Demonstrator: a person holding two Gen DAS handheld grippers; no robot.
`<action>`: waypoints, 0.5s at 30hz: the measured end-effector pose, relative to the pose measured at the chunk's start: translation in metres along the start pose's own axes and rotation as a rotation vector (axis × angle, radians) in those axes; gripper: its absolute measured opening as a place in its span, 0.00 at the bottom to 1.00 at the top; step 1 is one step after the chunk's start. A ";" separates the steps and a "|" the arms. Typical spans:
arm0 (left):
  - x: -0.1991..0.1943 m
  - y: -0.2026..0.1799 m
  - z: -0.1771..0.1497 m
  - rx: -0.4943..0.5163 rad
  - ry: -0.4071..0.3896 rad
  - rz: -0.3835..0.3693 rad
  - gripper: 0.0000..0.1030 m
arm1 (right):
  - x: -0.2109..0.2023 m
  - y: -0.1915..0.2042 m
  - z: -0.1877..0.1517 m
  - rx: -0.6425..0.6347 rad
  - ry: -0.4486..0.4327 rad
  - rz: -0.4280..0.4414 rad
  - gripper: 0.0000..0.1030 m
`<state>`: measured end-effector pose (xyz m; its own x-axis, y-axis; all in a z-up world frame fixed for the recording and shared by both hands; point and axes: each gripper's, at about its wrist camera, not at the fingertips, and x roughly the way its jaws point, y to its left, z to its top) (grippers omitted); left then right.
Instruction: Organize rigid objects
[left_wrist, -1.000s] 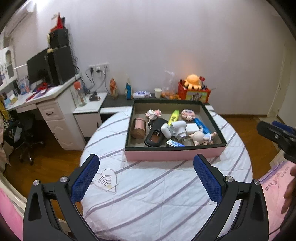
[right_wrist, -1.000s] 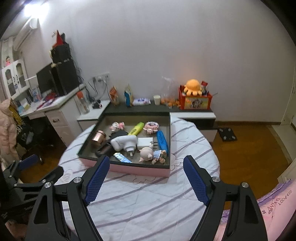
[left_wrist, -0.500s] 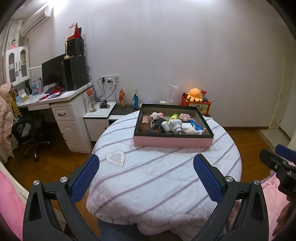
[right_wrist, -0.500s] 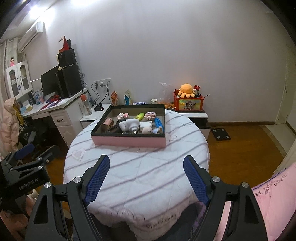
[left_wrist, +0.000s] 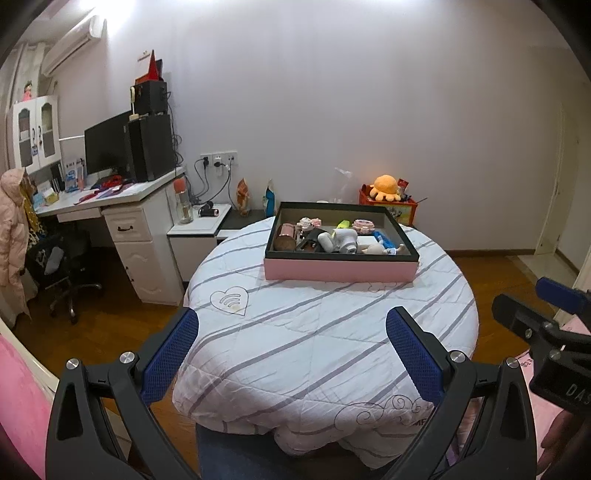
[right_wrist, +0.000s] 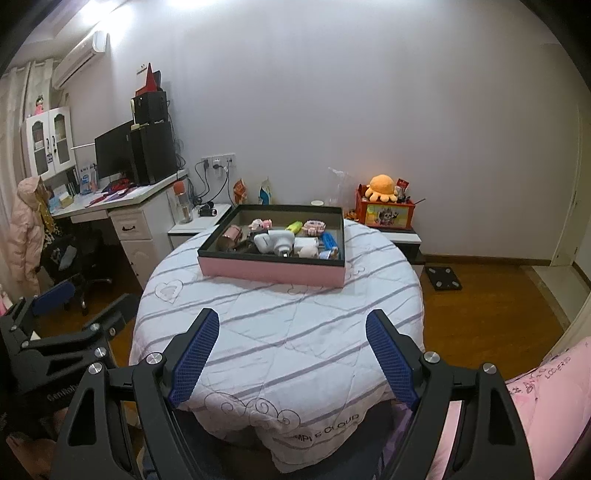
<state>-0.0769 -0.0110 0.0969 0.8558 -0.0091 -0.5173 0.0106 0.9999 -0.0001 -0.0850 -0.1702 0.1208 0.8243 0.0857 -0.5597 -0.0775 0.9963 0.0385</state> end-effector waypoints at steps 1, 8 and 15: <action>0.001 -0.002 0.000 0.004 0.003 0.001 1.00 | 0.001 -0.001 -0.002 0.003 0.004 -0.001 0.81; 0.003 -0.011 0.000 0.029 0.004 0.011 1.00 | 0.006 -0.011 -0.005 0.036 0.013 -0.005 0.81; 0.001 -0.012 -0.001 0.031 0.004 0.014 1.00 | 0.010 -0.011 -0.009 0.042 0.021 -0.001 0.81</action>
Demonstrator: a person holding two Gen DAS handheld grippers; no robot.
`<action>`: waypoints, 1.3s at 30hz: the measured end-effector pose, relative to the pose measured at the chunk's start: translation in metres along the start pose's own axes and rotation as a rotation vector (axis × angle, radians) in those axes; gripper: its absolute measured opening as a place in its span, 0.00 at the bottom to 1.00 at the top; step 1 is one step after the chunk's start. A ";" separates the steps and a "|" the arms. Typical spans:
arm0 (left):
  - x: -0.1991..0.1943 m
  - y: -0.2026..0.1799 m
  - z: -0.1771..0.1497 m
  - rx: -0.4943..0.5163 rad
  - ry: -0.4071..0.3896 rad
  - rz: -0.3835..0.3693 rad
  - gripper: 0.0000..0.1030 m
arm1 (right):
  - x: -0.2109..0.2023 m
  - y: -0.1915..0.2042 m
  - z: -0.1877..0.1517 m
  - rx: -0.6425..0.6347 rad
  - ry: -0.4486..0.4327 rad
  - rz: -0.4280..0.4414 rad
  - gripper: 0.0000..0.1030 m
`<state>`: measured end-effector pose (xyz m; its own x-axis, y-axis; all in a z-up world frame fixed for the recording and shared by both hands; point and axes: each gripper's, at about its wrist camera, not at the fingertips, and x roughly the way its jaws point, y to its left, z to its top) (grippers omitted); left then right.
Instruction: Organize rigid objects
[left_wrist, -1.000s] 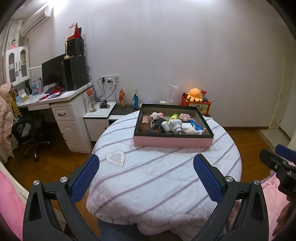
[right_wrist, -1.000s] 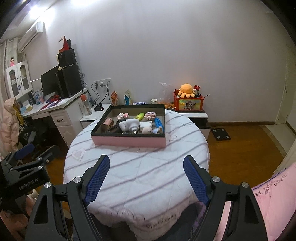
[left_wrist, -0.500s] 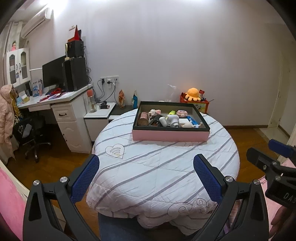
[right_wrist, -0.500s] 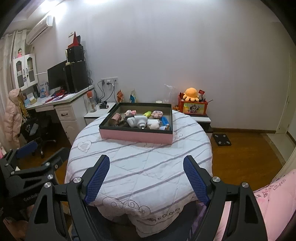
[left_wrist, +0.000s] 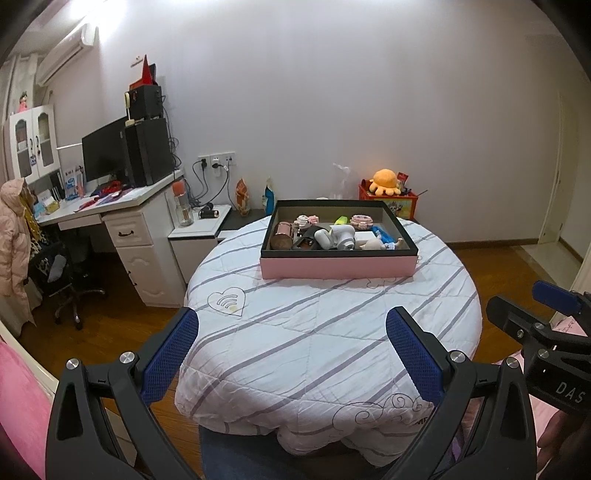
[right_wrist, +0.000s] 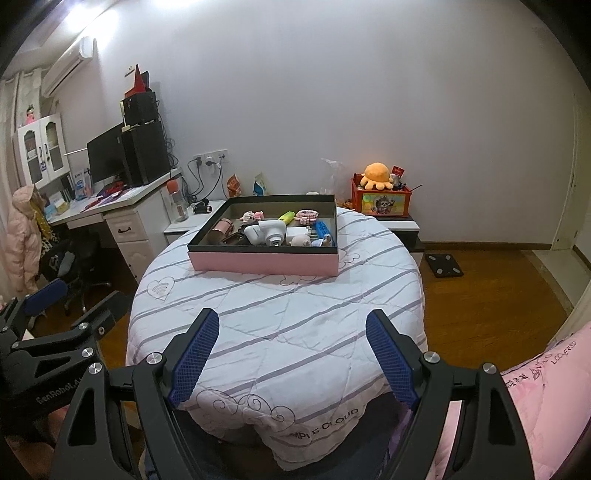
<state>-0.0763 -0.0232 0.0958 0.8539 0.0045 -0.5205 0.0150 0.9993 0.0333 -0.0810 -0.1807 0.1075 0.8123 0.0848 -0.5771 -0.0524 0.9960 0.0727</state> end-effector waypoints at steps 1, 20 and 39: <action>0.000 0.000 0.000 0.000 0.000 0.000 1.00 | 0.000 0.000 0.000 0.000 0.001 0.000 0.81; 0.000 0.007 0.006 -0.008 0.010 0.009 1.00 | 0.003 0.000 -0.001 0.006 0.010 -0.011 0.81; 0.009 0.008 0.005 -0.022 0.044 -0.030 1.00 | 0.004 0.000 -0.002 0.008 0.011 -0.013 0.81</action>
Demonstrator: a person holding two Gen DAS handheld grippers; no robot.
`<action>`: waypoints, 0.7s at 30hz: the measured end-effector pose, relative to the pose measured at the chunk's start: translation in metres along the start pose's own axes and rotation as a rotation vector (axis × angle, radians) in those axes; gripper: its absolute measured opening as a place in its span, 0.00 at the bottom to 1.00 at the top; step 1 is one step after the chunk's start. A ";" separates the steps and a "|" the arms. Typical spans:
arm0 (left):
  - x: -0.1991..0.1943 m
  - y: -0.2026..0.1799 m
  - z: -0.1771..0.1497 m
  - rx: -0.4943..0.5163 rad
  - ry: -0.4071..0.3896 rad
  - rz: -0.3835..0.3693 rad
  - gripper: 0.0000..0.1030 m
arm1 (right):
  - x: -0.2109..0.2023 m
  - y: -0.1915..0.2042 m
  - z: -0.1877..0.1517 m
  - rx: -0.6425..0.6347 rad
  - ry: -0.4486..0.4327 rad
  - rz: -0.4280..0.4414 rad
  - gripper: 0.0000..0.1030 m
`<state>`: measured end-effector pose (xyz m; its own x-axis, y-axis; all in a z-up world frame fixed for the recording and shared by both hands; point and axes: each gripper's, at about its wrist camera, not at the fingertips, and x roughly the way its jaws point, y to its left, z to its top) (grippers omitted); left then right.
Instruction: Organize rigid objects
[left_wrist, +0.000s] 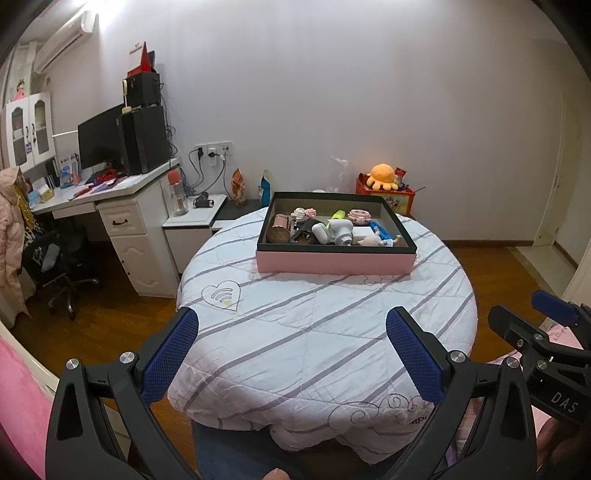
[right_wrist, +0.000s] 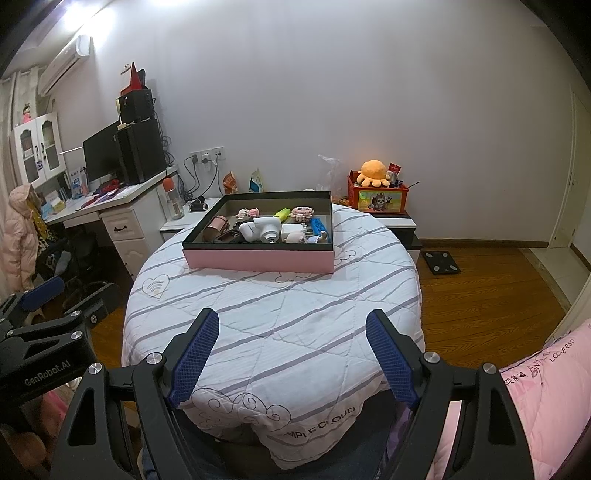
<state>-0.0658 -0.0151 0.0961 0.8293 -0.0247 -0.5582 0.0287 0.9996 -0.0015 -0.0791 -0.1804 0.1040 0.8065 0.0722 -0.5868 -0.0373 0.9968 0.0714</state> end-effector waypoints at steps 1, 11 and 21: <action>0.001 -0.001 0.000 0.001 0.003 -0.003 1.00 | 0.000 0.000 0.000 0.000 0.001 -0.001 0.81; 0.005 0.000 0.000 0.001 0.027 -0.001 1.00 | 0.000 -0.001 0.000 0.001 0.001 -0.001 0.81; 0.006 0.001 0.003 0.010 0.031 0.038 1.00 | 0.000 -0.001 0.001 -0.002 0.005 0.001 0.81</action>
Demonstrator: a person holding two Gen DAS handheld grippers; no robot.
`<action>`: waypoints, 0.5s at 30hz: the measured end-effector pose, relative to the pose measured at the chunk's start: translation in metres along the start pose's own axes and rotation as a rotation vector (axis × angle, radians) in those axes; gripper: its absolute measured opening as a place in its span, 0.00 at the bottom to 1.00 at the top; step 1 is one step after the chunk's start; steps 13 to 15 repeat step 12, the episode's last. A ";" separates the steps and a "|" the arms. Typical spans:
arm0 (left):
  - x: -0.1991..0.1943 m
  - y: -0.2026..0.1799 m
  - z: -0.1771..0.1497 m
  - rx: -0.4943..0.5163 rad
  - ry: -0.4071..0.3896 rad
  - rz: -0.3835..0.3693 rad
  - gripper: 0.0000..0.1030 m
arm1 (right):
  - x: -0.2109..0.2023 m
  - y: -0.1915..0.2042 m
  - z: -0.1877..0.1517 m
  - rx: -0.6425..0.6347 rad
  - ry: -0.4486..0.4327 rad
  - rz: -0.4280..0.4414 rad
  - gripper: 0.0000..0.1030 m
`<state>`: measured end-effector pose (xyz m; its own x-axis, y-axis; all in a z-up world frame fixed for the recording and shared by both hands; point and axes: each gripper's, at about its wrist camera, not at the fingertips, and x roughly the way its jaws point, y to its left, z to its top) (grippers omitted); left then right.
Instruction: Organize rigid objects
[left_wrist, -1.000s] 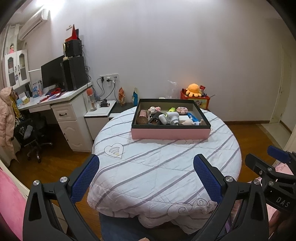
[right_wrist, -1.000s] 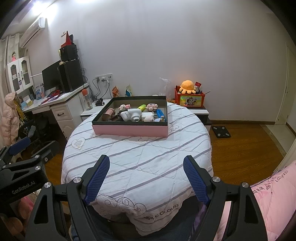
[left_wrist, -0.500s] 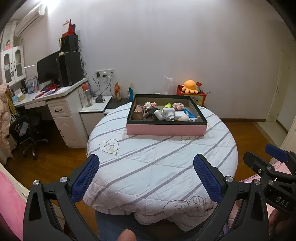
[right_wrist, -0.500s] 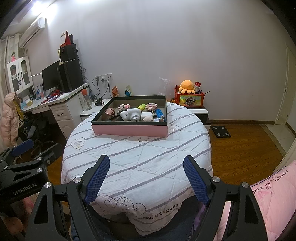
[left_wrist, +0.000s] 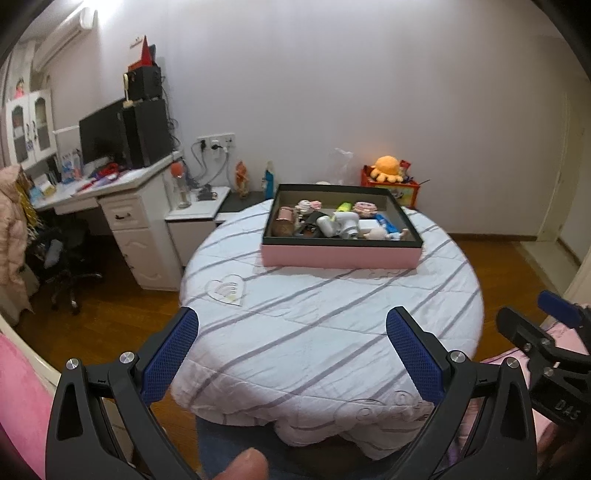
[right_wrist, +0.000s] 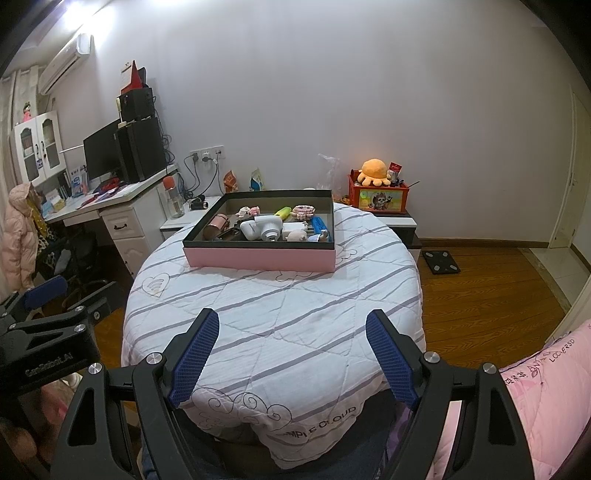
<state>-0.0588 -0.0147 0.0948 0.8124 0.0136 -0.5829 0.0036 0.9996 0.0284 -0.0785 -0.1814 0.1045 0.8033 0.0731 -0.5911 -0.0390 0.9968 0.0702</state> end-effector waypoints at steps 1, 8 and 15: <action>-0.001 -0.001 0.000 0.009 -0.005 0.015 1.00 | 0.000 0.000 0.000 0.000 0.001 -0.001 0.81; 0.000 0.001 0.003 -0.001 0.001 -0.039 1.00 | 0.002 -0.001 0.000 0.000 0.004 -0.001 0.81; 0.003 0.003 0.004 -0.010 0.013 -0.062 1.00 | 0.003 -0.001 0.001 0.002 0.006 -0.003 0.81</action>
